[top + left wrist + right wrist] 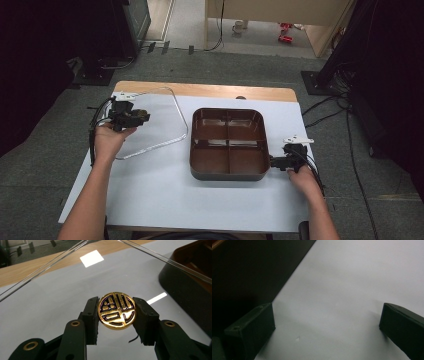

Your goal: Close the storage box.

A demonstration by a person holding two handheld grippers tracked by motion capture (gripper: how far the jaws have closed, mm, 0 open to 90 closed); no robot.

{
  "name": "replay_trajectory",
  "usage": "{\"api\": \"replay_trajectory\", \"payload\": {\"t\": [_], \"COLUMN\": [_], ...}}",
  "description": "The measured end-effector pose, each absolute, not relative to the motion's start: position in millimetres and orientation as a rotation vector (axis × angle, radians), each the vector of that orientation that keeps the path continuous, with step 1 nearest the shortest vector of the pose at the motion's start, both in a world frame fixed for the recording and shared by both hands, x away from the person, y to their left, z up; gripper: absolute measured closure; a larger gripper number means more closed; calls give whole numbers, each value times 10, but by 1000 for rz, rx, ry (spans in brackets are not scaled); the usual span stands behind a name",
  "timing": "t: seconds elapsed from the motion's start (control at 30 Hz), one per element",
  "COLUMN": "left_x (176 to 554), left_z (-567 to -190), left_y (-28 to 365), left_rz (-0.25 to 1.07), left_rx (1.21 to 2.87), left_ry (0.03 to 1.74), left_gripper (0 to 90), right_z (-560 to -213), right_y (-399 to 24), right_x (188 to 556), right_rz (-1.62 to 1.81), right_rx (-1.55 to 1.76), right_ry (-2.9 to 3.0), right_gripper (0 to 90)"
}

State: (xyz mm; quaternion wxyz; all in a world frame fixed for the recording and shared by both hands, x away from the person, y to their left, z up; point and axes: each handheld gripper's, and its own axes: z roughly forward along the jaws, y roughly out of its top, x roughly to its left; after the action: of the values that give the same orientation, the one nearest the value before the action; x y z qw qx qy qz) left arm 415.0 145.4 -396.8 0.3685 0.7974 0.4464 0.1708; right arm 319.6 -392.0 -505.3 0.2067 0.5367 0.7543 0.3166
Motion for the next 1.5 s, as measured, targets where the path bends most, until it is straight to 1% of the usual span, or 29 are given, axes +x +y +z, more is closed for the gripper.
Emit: {"api": "replay_trajectory", "payload": {"t": [0.33, 1.07, 1.17, 1.5], "left_x": [4063, 3881, 3872, 3841], "left_z": [-3821, -3897, -3894, -3894], "left_y": [1133, 333, 240, -152], "left_rz": [345, 313, 291, 278], "left_rx": [2051, 2111, 2116, 2154], "left_ry": [1046, 888, 869, 808], "left_gripper": [594, 594, 594, 594], "right_z": [-5053, -5052, -5053, -5053], "right_y": [-3920, -3920, -3921, -3919], "right_x": [3196, 3195, 3195, 3194], "right_rz": [882, 881, 881, 882], "right_rx": [1494, 1493, 1493, 1495], "right_ry": [2102, 2102, 2103, 2102], "right_gripper": [0, 0, 0, 0]}}
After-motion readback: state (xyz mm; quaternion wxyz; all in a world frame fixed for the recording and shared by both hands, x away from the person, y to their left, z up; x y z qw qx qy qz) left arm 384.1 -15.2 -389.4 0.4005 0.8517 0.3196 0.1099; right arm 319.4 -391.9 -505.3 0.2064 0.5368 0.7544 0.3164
